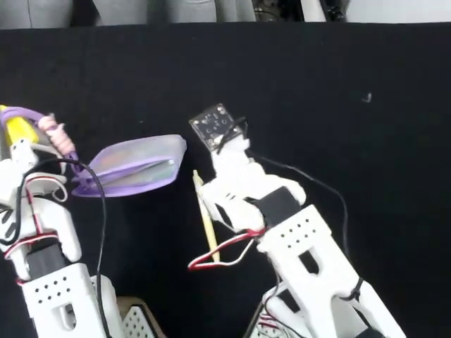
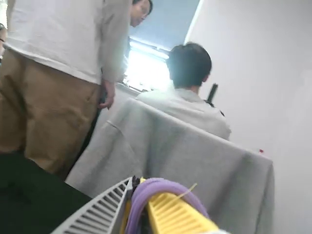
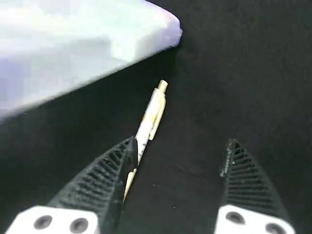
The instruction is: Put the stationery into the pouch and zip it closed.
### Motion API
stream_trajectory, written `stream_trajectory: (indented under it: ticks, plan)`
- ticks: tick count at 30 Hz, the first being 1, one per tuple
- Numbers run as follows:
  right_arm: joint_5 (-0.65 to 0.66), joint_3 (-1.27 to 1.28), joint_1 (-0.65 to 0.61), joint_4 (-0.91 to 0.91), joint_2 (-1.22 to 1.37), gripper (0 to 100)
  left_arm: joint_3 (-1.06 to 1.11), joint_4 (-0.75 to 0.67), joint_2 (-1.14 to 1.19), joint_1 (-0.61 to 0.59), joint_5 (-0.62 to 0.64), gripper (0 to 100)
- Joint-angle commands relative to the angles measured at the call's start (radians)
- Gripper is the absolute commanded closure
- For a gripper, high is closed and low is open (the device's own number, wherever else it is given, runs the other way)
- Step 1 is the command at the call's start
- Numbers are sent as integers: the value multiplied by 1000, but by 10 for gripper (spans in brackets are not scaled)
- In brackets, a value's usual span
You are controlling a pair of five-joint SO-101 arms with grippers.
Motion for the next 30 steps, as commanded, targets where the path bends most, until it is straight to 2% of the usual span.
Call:
stream_trajectory:
  ticks: [1, 7, 10, 14, 21, 30]
  plan:
    - [-2, 73, 66, -106, -28, 727, -82, -26, -5, -82, 12, 970]
    - [-83, 231, 34, -316, -28, 727, -97, -26, 3, -191, 123, 970]
    - [-104, 248, -23, -342, -16, 727, -99, -26, 2, -213, 129, 970]
    - [-109, 197, -38, -368, 94, 727, -93, -26, 2, -211, 129, 970]
    - [-149, 5, -38, -376, 472, 727, -91, -25, 2, -206, 130, 970]
    - [-149, -179, -40, -368, 753, 727, -87, -20, -5, -120, 126, 970]
